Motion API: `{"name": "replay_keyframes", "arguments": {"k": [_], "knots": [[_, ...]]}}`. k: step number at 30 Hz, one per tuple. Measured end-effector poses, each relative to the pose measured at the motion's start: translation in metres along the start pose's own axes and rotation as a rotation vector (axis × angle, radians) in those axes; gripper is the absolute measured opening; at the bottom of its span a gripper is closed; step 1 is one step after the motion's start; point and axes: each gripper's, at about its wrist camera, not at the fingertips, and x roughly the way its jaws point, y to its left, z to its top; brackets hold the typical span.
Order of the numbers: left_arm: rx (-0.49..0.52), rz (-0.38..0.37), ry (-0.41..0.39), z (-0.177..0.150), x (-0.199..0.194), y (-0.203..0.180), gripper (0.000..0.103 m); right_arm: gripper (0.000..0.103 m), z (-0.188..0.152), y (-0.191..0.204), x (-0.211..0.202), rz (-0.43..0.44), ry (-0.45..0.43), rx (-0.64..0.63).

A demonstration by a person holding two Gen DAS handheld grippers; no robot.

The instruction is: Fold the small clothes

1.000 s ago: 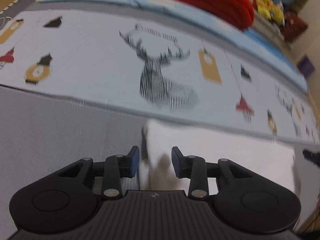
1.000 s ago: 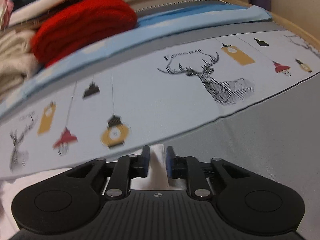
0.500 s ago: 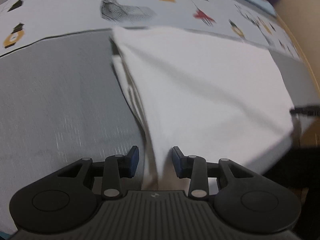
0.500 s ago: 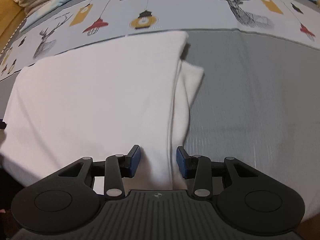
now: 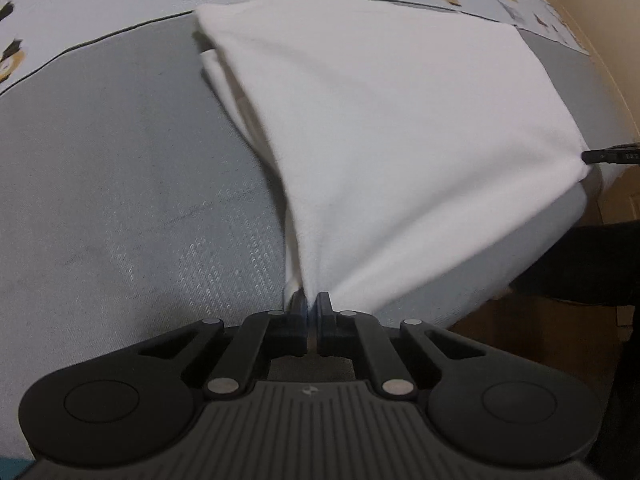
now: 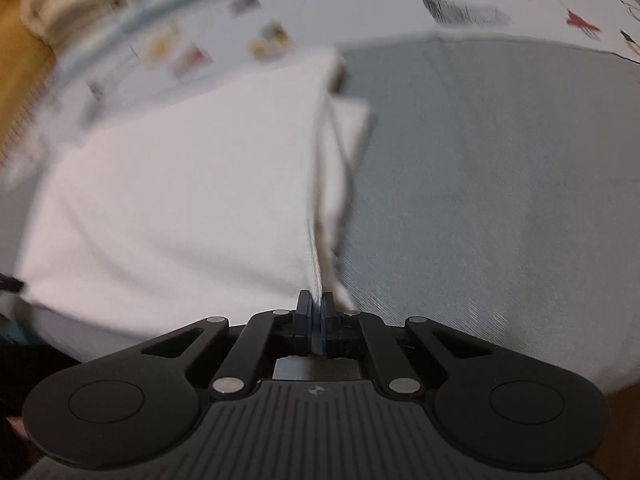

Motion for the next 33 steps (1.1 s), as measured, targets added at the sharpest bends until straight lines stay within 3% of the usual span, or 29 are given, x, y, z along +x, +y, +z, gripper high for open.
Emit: {"name": "replay_keyframes", "arguments": {"k": [2,4,5,9,14,17,22,24,25,27,28,29,33], "knots": [[-0.041,-0.037,-0.069,0.004,-0.012,0.006,0.009,0.006,0.002,0.002,0.001,-0.008,0.003,-0.012],[-0.114,-0.063,-0.152,0.009,-0.025,0.018,0.036,0.019,0.007,0.001,-0.004,-0.013,-0.030,0.013],[-0.155,-0.072,-0.179,0.012,-0.028,0.024,0.039,0.028,0.010,-0.002,-0.008,-0.014,-0.061,0.033],[-0.284,-0.063,-0.196,0.035,-0.022,0.040,0.039,0.036,0.028,-0.012,-0.009,0.011,-0.125,0.124],[-0.380,-0.060,-0.190,0.066,-0.007,0.049,0.050,0.045,0.049,-0.007,0.012,0.013,-0.100,0.187],[-0.443,-0.039,-0.174,0.086,0.006,0.051,0.050,0.053,0.060,-0.002,0.026,-0.003,-0.086,0.201],[-0.482,-0.034,-0.148,0.100,0.021,0.062,0.050,0.056,0.073,-0.004,0.041,-0.024,-0.072,0.240],[-0.468,-0.038,-0.156,0.106,0.025,0.062,0.049,0.056,0.077,-0.007,0.043,-0.017,-0.081,0.253],[-0.459,-0.036,-0.163,0.108,0.026,0.061,0.039,0.053,0.079,-0.008,0.043,-0.013,-0.085,0.258],[-0.428,-0.038,-0.176,0.113,0.027,0.059,0.012,0.031,0.082,-0.009,0.044,0.014,-0.089,0.266],[-0.419,-0.041,-0.182,0.114,0.026,0.058,0.011,0.027,0.084,-0.009,0.043,0.017,-0.094,0.268],[-0.400,-0.029,-0.200,0.116,0.023,0.057,0.010,0.015,0.086,-0.008,0.043,0.019,-0.100,0.267],[-0.424,-0.021,-0.364,0.121,-0.009,0.064,0.009,0.013,0.096,-0.002,0.033,0.052,-0.180,0.294]]}}
